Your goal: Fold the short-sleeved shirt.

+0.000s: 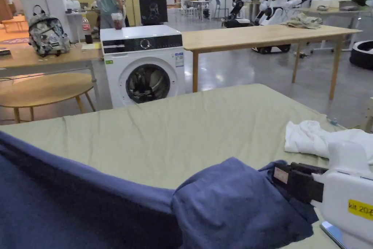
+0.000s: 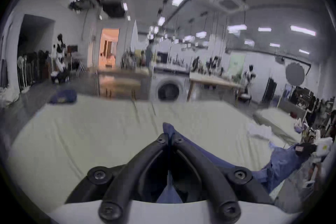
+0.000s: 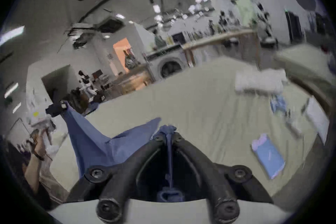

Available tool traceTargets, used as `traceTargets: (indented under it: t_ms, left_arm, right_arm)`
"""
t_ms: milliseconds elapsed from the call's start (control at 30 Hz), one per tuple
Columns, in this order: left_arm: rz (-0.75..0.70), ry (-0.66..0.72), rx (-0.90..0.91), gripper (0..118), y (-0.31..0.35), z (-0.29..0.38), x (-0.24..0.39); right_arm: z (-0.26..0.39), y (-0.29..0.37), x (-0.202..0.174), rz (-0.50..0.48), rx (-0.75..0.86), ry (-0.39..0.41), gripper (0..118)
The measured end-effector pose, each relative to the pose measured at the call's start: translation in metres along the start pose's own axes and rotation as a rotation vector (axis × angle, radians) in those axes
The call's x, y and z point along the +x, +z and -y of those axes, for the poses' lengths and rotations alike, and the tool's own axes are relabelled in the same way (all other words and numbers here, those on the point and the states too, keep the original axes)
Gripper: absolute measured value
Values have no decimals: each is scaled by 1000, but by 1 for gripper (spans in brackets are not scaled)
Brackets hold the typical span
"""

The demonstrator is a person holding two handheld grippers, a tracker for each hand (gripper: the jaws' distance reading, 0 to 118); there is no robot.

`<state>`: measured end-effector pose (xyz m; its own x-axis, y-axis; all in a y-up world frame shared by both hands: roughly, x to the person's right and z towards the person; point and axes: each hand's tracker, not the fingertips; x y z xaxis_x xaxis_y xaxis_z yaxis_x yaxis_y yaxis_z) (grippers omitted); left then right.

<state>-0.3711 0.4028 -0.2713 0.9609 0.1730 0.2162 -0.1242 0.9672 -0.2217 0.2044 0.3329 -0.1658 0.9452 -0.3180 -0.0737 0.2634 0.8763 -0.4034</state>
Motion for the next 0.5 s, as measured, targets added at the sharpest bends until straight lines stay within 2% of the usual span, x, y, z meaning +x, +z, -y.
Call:
traceTargets:
  t_ms: [133, 200, 267, 500]
  left_arm:
    - [-43, -46, 159, 0, 56, -56, 0]
    - [-84, -55, 230, 0, 72, -72, 2]
    - [-86, -41, 249, 0, 79, -86, 0]
    - [-124, 24, 282, 0, 67, -121, -14]
  right_arm:
    - [-61, 2, -27, -11, 173, 171, 3]
    - [-83, -1, -44, 28, 238, 270, 3]
    - [-107, -9, -50, -34, 225, 218, 3]
    - [-175, -49, -67, -70, 217, 186, 3]
